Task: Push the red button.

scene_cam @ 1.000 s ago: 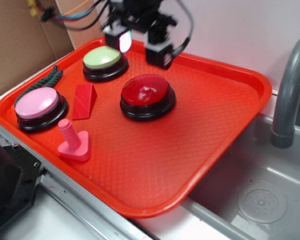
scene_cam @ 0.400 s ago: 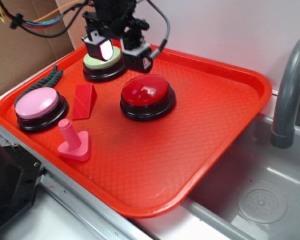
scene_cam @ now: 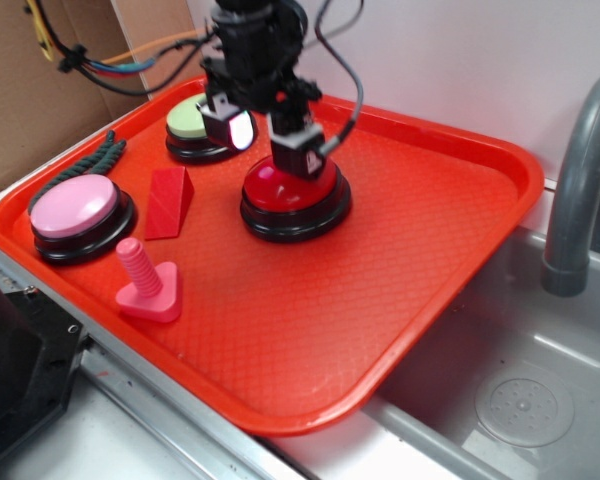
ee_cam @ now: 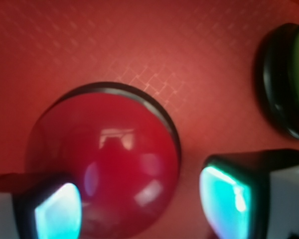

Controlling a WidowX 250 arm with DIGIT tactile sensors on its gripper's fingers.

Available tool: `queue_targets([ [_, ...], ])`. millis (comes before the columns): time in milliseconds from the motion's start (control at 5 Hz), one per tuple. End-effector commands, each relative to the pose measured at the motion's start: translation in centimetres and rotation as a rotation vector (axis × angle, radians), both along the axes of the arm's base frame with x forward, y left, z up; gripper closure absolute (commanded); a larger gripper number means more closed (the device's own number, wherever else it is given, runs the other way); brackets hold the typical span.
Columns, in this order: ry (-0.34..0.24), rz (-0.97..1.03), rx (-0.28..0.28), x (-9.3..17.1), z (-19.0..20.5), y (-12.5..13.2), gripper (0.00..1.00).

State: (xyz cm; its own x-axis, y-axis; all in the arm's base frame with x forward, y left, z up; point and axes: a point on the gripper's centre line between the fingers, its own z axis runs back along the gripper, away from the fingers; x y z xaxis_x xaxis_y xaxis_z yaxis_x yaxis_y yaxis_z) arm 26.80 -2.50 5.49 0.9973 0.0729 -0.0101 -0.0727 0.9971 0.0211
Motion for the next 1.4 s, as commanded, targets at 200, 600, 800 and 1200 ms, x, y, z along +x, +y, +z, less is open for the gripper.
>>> queue_targets([
  [200,-0.070,-0.062,0.076,1.9,1.8,0.1,0.00],
  [600,-0.035,-0.101,0.107,1.2,4.8,-0.1,0.00],
  [800,-0.036,-0.099,0.105,1.0,5.7,-0.1,0.00],
  [1200,-0.050,-0.103,0.083,0.7,7.1,-0.1,0.00],
])
